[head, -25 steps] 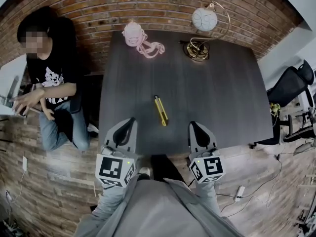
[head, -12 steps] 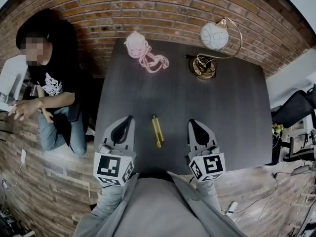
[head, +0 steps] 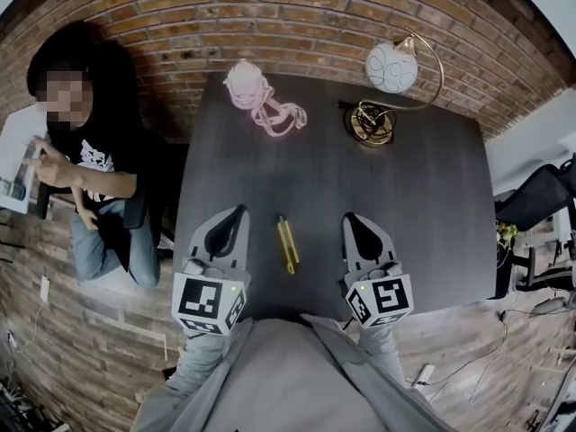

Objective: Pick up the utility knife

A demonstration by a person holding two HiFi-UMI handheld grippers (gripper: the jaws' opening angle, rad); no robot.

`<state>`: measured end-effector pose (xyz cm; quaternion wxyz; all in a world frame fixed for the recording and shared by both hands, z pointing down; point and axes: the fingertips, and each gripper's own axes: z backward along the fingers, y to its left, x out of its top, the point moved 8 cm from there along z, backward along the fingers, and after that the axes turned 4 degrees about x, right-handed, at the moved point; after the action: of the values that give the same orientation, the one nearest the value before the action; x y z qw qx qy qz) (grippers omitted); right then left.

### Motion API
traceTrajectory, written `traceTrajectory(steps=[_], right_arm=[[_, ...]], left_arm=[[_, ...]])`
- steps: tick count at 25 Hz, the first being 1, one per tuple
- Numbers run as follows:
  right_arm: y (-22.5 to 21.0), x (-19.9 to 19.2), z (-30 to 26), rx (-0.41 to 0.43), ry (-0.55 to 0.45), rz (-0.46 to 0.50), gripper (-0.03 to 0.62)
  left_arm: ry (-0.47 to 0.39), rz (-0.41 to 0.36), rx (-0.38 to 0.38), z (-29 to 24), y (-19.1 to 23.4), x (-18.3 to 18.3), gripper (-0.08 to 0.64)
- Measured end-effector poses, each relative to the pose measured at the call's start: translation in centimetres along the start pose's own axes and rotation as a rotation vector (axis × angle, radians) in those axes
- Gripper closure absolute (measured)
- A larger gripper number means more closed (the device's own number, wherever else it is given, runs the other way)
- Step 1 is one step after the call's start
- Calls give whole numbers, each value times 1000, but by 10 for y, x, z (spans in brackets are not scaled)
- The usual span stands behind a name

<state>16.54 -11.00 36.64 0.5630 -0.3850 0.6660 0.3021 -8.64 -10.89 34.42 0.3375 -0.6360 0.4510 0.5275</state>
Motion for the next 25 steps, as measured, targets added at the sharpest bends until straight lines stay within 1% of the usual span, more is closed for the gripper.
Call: traceTrajectory(steps=[7, 14, 21, 25], right_arm=[[6, -4, -7, -13, 18, -4, 572], [12, -8, -11, -13, 47, 5, 572], [19, -30, -19, 2, 120, 11, 572], [24, -49, -24, 25, 182, -22, 572]], left_arm=[[9, 2, -43, -7, 3, -2, 541], [21, 10, -45, -5, 11, -8, 541], [38, 22, -49, -4, 17, -20, 541], [51, 37, -52, -3, 21, -25, 541]])
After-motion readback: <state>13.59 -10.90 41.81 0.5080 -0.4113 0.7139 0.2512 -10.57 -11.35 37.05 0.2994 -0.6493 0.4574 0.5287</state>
